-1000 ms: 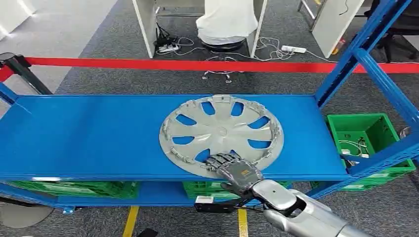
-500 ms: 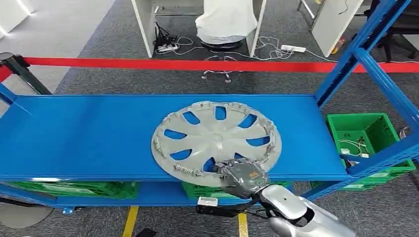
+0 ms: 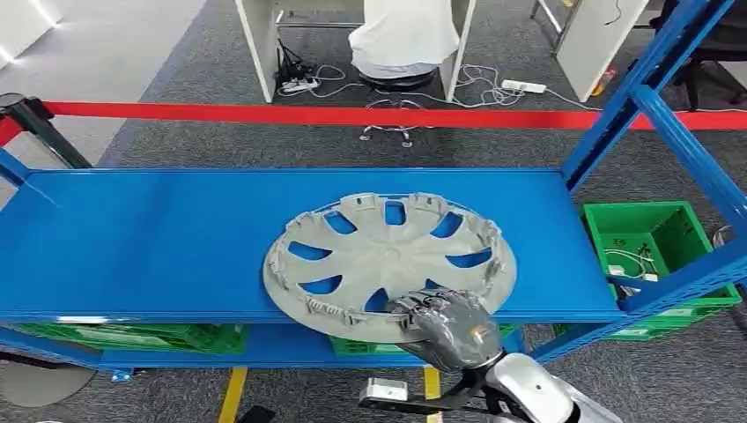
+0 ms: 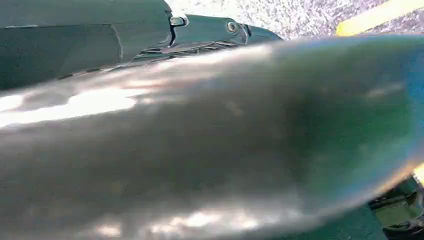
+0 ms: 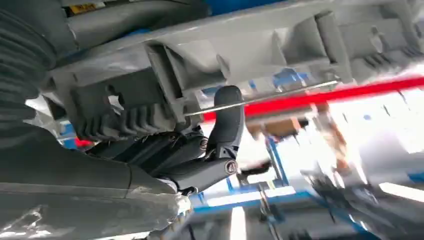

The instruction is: Take the parts from the cabinet and place them on the table.

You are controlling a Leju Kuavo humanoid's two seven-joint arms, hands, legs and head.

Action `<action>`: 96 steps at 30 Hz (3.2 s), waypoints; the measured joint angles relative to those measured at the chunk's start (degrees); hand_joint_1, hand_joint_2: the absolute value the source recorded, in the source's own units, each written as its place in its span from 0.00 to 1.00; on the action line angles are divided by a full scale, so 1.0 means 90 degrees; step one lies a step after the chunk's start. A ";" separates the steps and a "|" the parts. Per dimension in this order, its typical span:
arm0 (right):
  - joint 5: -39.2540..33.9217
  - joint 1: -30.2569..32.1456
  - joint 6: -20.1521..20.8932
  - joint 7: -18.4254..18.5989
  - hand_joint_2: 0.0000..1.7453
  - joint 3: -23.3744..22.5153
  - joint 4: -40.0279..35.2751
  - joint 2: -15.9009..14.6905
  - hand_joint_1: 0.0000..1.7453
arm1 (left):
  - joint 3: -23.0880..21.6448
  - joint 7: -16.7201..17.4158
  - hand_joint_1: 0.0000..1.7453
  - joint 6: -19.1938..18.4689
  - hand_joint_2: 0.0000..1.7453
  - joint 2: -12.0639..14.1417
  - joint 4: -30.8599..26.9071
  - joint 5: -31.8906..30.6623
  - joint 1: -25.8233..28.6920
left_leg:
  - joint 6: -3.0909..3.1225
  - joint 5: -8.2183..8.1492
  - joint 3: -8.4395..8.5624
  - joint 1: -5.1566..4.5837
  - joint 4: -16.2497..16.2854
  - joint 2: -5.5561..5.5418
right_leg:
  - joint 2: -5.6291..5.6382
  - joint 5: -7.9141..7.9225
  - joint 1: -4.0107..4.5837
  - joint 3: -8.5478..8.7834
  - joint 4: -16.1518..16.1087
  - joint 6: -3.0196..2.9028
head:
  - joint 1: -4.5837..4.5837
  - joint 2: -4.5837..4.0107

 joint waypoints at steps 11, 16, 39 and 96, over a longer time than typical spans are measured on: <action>0.2257 0.0958 -0.1192 -0.0406 1.00 -0.0835 -0.1605 0.0568 1.00 | 0.0034 0.0002 0.00 0.0554 0.00 -0.0061 0.0000 -0.0238 -0.0022 | 0.0000 0.0000 -0.0025 0.0001 0.0000 0.0000 | 0.0000 0.0000 0.0000 -0.0024 0.0001 -0.0001 | 0.0000 0.0000; 0.2582 0.1055 -0.1202 -0.1072 1.00 -0.1257 -0.2389 0.0823 1.00 | 0.0024 -0.0027 0.00 0.0743 1.00 -0.0063 -0.0002 -0.0447 -0.0025 | 0.0001 0.0005 -0.0028 -0.0002 0.0000 0.0000 | -0.0001 0.0008 -0.0002 -0.0027 0.0001 -0.0005 | 0.0002 0.0000; 0.2760 0.0984 -0.1200 -0.1851 1.00 -0.2043 -0.3466 0.1372 1.00 | -0.0163 0.0029 0.00 0.0899 1.00 -0.0102 -0.0002 -0.0755 -0.0101 | -0.0001 0.0008 -0.0025 -0.0001 0.0000 0.0001 | 0.0002 0.0010 -0.0001 -0.0027 0.0001 -0.0007 | 0.0002 0.0000; 0.2609 0.0753 -0.1195 -0.0872 1.00 -0.1414 -0.3111 0.1384 1.00 | -0.0039 -0.0005 0.00 0.0639 1.00 -0.0053 -0.0002 -0.0595 -0.0104 | -0.0302 -0.0522 -0.0598 0.0090 0.1524 0.0026 | -0.0025 -0.0153 -0.0053 0.0020 0.0083 -0.0179 | -0.0036 0.0000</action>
